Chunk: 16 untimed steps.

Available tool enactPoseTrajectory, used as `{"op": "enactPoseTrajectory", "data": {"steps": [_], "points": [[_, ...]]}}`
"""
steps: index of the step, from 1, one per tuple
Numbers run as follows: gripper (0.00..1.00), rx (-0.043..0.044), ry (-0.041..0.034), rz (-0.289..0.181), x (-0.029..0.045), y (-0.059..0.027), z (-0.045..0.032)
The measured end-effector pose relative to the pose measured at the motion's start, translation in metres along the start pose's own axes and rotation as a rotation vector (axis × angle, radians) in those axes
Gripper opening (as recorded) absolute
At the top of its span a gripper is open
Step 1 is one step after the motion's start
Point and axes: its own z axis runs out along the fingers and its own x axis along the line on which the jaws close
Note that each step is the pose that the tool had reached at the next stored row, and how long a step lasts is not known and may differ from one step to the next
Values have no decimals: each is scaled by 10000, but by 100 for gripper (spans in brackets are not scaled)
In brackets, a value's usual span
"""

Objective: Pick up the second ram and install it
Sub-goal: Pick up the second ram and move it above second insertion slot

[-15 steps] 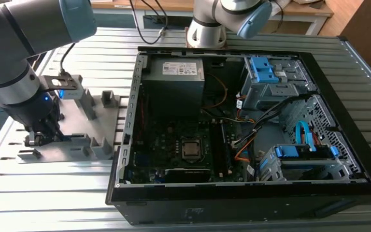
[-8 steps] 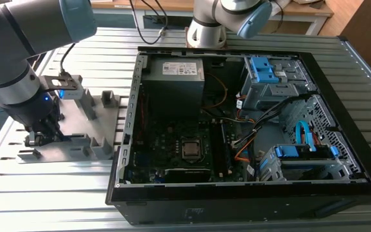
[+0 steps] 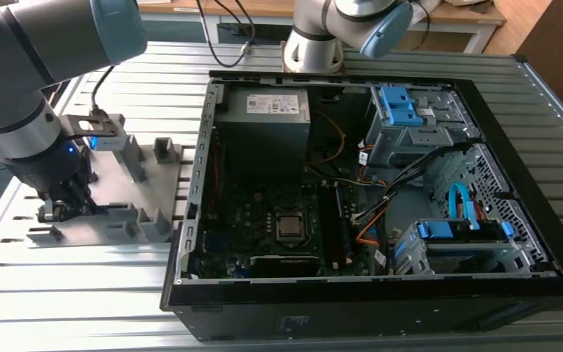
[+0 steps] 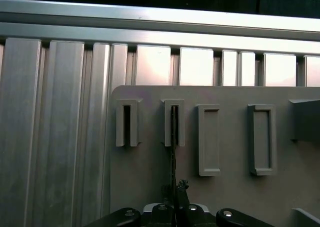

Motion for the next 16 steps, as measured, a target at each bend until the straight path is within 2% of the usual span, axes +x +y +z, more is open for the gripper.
{"op": "enactPoseTrajectory", "data": {"steps": [4,16], "points": [[14,10,-8,1,-2,0,-13],[14,1,-1,0,-7,5,-136]]}}
